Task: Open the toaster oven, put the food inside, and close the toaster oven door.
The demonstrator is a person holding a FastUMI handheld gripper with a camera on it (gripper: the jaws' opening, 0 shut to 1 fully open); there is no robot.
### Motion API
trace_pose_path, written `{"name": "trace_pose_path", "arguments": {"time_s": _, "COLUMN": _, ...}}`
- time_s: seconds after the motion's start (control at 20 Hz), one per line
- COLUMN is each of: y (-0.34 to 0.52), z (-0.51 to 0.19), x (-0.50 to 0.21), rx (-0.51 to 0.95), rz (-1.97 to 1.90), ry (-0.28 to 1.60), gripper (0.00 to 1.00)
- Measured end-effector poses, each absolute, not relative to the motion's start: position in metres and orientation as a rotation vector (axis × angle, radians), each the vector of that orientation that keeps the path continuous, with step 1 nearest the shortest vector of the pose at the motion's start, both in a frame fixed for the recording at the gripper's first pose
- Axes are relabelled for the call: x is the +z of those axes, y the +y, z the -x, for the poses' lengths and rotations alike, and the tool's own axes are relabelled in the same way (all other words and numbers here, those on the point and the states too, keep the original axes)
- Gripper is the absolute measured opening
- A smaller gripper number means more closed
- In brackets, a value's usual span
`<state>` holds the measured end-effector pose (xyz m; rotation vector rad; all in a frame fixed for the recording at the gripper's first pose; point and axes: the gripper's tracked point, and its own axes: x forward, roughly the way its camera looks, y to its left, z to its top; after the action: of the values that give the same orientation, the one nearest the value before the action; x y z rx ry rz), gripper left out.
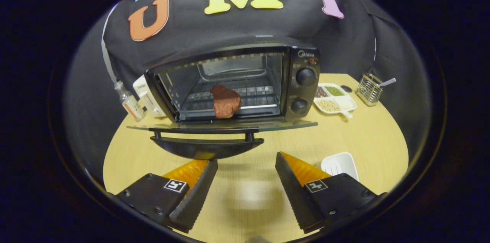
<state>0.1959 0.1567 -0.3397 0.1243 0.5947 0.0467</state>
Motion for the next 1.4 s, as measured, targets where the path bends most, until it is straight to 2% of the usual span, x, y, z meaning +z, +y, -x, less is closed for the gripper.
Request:
{"name": "trace_pose_path", "arguments": {"time_s": 0.25, "y": 0.155, "z": -0.21, "x": -0.299, "rx": 0.064, "rz": -0.149, "ry": 0.489, "gripper": 0.97}}
{"name": "trace_pose_path", "arguments": {"time_s": 0.8, "y": 0.132, "z": -0.177, "x": -0.281, "rx": 0.049, "rz": -0.167, "ry": 0.481, "gripper": 0.97}}
{"name": "trace_pose_path", "arguments": {"time_s": 1.1, "y": 0.095, "z": -0.139, "x": -0.236, "rx": 0.035, "rz": -0.127, "ry": 0.409, "gripper": 0.97}}
{"name": "trace_pose_path", "arguments": {"time_s": 1.4, "y": 0.021, "z": -0.098, "x": -0.177, "rx": 0.019, "rz": -0.114, "ry": 0.312, "gripper": 0.97}}
